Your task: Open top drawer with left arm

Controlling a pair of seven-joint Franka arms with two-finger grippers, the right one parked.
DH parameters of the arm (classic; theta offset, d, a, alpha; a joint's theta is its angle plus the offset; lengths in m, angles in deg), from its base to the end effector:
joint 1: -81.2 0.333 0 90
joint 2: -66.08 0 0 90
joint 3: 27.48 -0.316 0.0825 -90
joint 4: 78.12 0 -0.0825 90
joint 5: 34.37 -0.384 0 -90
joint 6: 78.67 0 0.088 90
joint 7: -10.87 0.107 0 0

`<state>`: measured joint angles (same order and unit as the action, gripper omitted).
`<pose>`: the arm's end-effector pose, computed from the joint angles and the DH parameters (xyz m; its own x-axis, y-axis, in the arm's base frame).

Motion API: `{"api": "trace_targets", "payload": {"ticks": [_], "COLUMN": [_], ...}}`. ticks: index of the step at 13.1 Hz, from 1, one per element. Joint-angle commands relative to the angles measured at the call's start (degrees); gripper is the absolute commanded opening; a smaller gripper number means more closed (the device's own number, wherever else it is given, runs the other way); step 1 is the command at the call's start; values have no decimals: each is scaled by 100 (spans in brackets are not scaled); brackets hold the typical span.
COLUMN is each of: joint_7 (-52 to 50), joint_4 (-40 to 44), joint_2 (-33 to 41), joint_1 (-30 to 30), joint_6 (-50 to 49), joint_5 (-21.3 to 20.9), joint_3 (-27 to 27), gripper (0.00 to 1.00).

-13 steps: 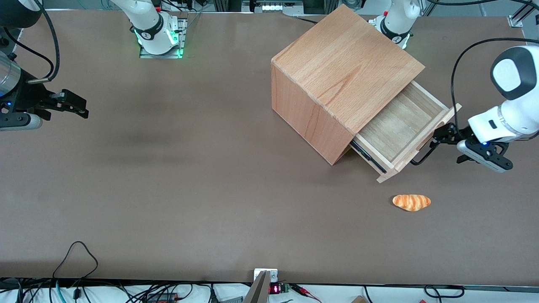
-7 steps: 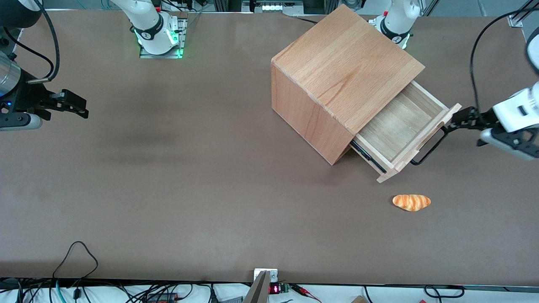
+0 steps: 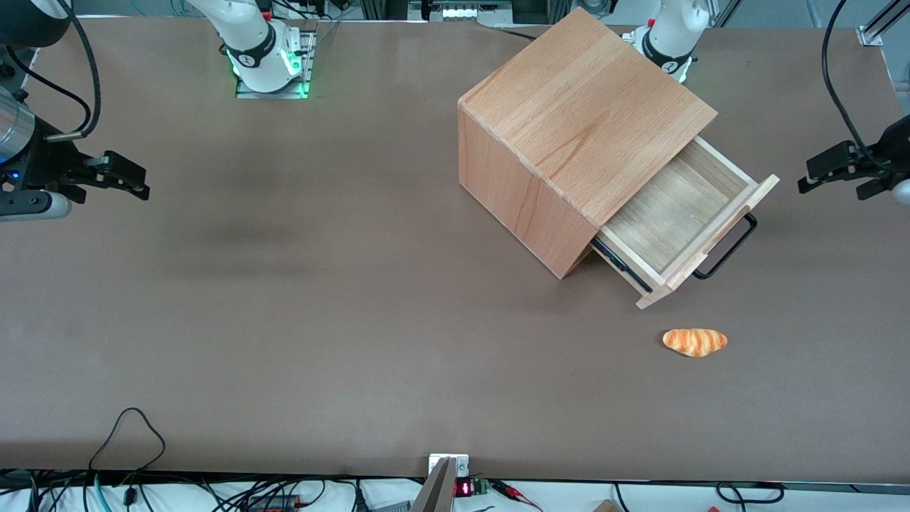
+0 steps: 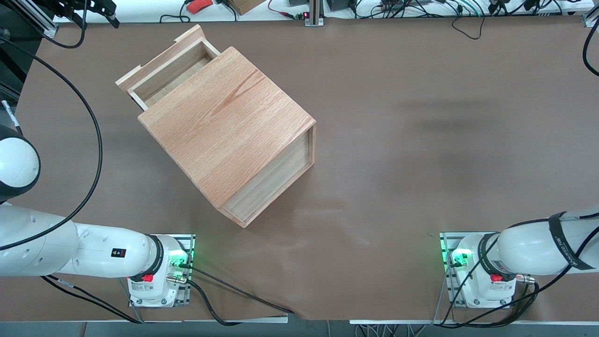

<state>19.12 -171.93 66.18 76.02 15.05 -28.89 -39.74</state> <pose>0.5555 0.0594 0.6001 0.9998 -0.0136 0.0136 -0.0148 -0.9954 0.0947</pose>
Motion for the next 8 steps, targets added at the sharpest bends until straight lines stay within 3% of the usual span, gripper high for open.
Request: {"api": "trace_targets", "payload": {"ticks": [1,4,8], "joint_7": [-227,-245,-271], "joint_4": [144,153,135], "joint_2": [-19,-19,7], "joint_1": [-26,-53,-62], "joint_6": [-99,-82,-90], "joint_5": [-144,-460,-469], "joint_3": [-4,13,4], "gripper": [100,100,100]}}
